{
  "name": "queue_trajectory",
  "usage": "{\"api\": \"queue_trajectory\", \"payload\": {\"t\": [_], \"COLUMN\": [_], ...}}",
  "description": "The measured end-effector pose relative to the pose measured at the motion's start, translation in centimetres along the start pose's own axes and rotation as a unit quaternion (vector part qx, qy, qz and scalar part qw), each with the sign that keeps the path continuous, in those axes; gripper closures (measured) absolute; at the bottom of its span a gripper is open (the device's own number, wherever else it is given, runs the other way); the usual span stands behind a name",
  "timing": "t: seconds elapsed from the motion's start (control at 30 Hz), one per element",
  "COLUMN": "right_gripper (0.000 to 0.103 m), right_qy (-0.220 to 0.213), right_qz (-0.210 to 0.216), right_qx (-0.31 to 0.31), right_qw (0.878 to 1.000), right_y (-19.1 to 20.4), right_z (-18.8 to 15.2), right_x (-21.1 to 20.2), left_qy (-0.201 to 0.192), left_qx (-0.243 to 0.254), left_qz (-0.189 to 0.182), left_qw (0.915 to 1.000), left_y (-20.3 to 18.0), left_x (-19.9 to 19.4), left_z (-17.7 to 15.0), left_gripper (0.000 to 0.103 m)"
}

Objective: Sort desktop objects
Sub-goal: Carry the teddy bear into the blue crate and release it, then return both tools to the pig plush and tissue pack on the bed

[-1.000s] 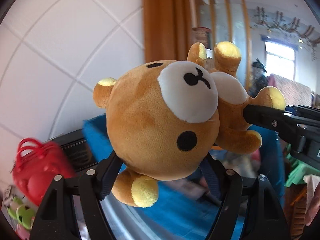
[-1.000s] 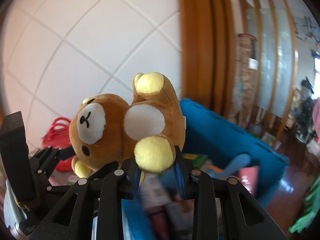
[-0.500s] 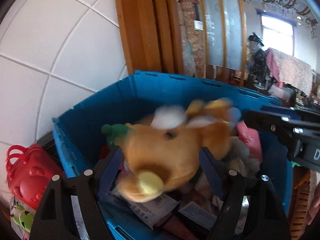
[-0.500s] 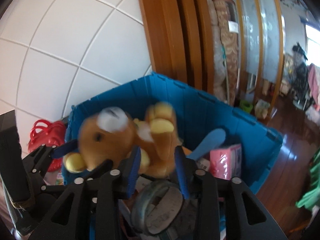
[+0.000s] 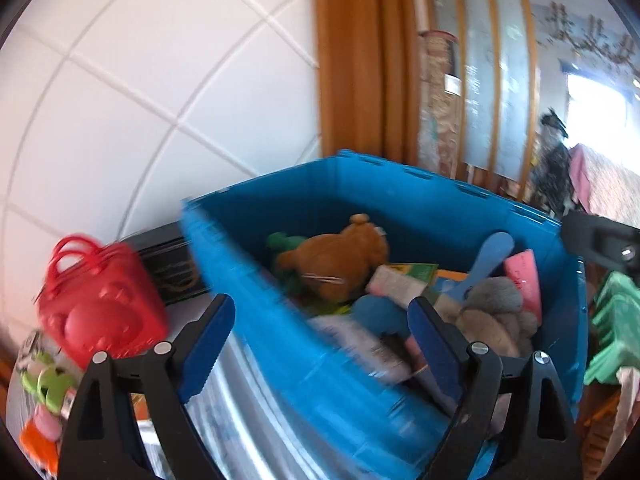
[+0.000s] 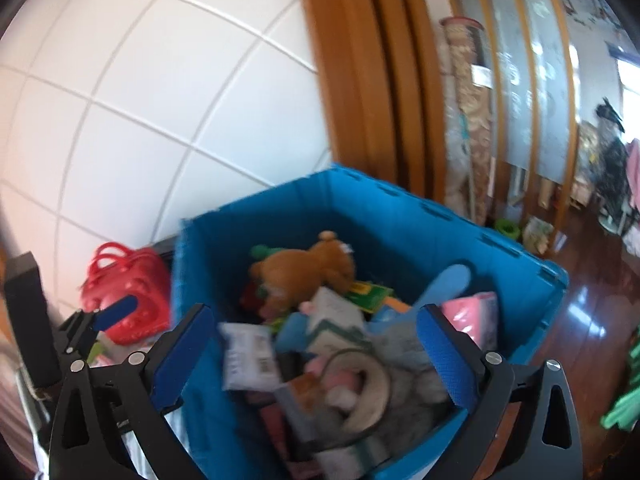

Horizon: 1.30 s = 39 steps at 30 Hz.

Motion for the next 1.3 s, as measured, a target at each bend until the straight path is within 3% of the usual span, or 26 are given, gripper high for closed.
{"api": "queue_trajectory", "payload": {"t": [0.17, 0.4, 0.6, 0.8, 1.13, 1.2, 1.3], "right_gripper": [0.0, 0.0, 0.0, 0.0, 0.0, 0.0, 0.0], "right_qy": [0.001, 0.037, 0.086, 0.139, 0.203, 0.213, 0.231], "right_qz": [0.059, 0.128, 0.176, 0.197, 0.21, 0.208, 0.202], "right_qx": [-0.044, -0.078, -0.114, -0.137, -0.185, -0.195, -0.207], "right_qw": [0.997, 0.988, 0.974, 0.961, 0.938, 0.934, 0.929], "right_y": [6.4, 14.9, 23.4, 29.9, 39.6, 40.9, 42.3], "right_z": [-1.1, -3.1, -6.5, -10.0, -14.6, -15.2, -16.1], "right_x": [-0.4, 2.2, 5.9, 9.7, 15.3, 16.7, 19.1], "left_qy": [0.015, 0.049, 0.084, 0.12, 0.157, 0.164, 0.185], "left_qx": [-0.026, -0.076, -0.131, -0.172, -0.276, -0.285, -0.278], "left_qz": [0.046, 0.134, 0.197, 0.249, 0.31, 0.316, 0.31], "left_qw": [0.9985, 0.9868, 0.968, 0.9456, 0.8962, 0.8902, 0.8904], "left_y": [5.7, 15.8, 25.0, 32.9, 45.5, 47.7, 51.7], "left_x": [-2.0, -5.0, -7.4, -9.4, -11.6, -11.6, -10.6], "left_z": [-2.8, -8.2, -12.8, -18.0, -25.6, -26.5, -26.9], "left_gripper": [0.014, 0.014, 0.014, 0.014, 0.014, 0.014, 0.014]}}
Point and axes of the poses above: each gripper's, at about its wrist camera, not at the fingertips, and x roughly the way its jaws point, y to its left, z to its top, the point moved 2 cm from there along x, roughly the way its jaws point, and after that the axes turned 3 degrees about -x, right-handed, at the moved point
